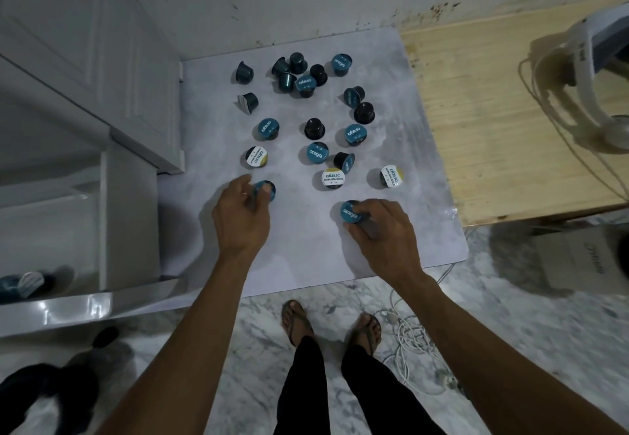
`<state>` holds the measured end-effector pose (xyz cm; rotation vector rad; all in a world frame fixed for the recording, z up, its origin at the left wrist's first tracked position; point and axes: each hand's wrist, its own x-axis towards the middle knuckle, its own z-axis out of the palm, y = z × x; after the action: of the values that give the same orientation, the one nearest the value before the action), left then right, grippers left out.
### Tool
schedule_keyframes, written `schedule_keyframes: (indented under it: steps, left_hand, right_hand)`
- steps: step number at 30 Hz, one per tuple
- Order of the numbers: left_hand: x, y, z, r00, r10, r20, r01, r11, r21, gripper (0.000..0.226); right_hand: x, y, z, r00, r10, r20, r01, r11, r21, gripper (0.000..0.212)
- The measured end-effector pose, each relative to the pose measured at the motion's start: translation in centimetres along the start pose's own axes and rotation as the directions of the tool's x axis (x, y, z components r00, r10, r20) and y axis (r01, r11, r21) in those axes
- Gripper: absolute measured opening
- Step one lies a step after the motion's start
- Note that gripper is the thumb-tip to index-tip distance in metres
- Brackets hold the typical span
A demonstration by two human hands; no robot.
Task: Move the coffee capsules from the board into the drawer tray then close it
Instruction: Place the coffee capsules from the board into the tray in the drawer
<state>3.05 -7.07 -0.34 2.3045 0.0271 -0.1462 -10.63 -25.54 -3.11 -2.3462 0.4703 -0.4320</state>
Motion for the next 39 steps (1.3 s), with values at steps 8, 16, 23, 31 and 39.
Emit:
schedule_keyframes:
  steps: [8,16,23,31,39]
  left_hand:
    - [-1.7,-3.4,1.2,0.967,0.253,-0.029,-0.252,0.967,0.021,0.045]
    - [-1.2,-3.4,2.0,0.96,0.256,-0.116,-0.256,0.967,0.019,0.032]
    - [-1.1,-3.5,2.0,0.959,0.25,-0.13,-0.255,0.967,-0.024,0.029]
    - [-4.2,-0.6,-5.2,0.924,0.333,-0.187,-0.36,0.922,-0.139,0.025]
    - [-4.3,-0.8,-21.9,0.879,0.4,-0.259,-0.434,0.897,-0.087,0.028]
  right_hand:
    - [-0.7,1.1,0.9,0.993,-0.072,-0.095,0.073,0.997,0.01,0.03]
    - [-0.6,1.4,1.0,0.981,-0.119,-0.152,0.126,0.991,0.036,0.029]
    - [-0.9,0.3,0.5,0.987,-0.105,-0.121,0.109,0.994,0.025,0.028]
    - [-0.5,-7.2,-1.1,0.982,-0.082,-0.173,0.11,0.981,0.157,0.027]
    - [2.2,-21.4,0.5,0.967,-0.205,-0.149,0.24,0.927,0.286,0.025]
